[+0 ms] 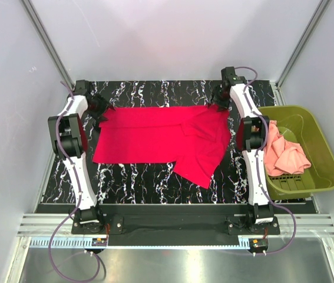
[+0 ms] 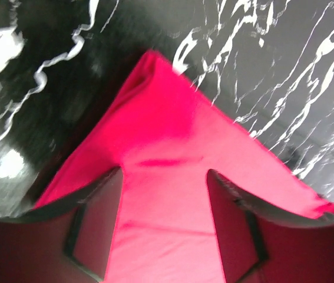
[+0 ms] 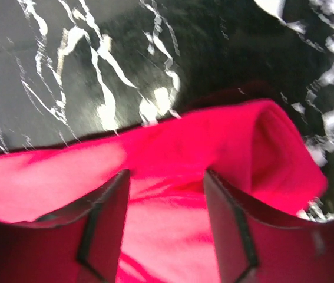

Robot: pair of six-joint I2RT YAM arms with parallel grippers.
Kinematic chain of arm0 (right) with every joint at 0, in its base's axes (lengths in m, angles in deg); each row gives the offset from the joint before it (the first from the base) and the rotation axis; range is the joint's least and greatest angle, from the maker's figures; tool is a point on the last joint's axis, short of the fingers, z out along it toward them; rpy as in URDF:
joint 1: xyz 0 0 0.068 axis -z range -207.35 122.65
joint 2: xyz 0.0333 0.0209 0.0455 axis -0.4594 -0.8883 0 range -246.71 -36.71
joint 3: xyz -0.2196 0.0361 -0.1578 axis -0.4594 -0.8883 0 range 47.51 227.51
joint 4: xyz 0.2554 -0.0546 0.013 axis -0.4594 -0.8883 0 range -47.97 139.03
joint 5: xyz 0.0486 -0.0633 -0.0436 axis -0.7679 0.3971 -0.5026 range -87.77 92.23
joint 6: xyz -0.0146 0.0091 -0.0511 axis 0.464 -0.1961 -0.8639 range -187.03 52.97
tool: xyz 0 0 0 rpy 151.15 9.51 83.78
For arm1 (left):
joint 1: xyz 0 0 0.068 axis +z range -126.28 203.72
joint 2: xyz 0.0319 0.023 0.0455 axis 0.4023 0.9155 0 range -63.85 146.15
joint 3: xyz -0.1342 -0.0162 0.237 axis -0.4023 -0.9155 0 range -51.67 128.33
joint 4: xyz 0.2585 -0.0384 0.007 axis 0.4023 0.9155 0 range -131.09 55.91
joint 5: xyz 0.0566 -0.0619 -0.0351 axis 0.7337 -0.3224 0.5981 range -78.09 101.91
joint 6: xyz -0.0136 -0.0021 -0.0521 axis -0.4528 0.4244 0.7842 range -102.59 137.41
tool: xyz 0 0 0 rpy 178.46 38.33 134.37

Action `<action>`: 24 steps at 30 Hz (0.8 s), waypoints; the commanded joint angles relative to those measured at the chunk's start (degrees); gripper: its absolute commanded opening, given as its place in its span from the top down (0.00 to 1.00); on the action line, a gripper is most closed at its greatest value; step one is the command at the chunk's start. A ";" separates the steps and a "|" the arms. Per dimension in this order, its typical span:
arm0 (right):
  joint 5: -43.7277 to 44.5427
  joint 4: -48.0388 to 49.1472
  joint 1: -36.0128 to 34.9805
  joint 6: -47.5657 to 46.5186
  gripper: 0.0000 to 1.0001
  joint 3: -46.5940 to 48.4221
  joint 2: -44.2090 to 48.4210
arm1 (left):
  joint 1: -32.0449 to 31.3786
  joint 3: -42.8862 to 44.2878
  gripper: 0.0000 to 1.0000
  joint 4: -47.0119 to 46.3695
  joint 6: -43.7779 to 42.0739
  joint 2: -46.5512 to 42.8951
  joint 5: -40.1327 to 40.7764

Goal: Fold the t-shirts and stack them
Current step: Fold the tshirt

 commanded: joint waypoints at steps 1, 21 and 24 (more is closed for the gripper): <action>2.34 -5.86 0.55 -1.25 0.37 0.49 7.07 | -1.30 2.72 0.32 4.71 -8.07 -8.09 7.07; -3.72 0.90 -2.17 -1.42 0.44 -38.35 33.54 | 0.37 -6.96 0.60 9.20 -9.67 -14.00 15.78; -3.72 1.07 -3.14 -1.87 0.44 -40.64 34.59 | 0.72 -5.19 0.57 9.91 -9.85 -11.10 16.66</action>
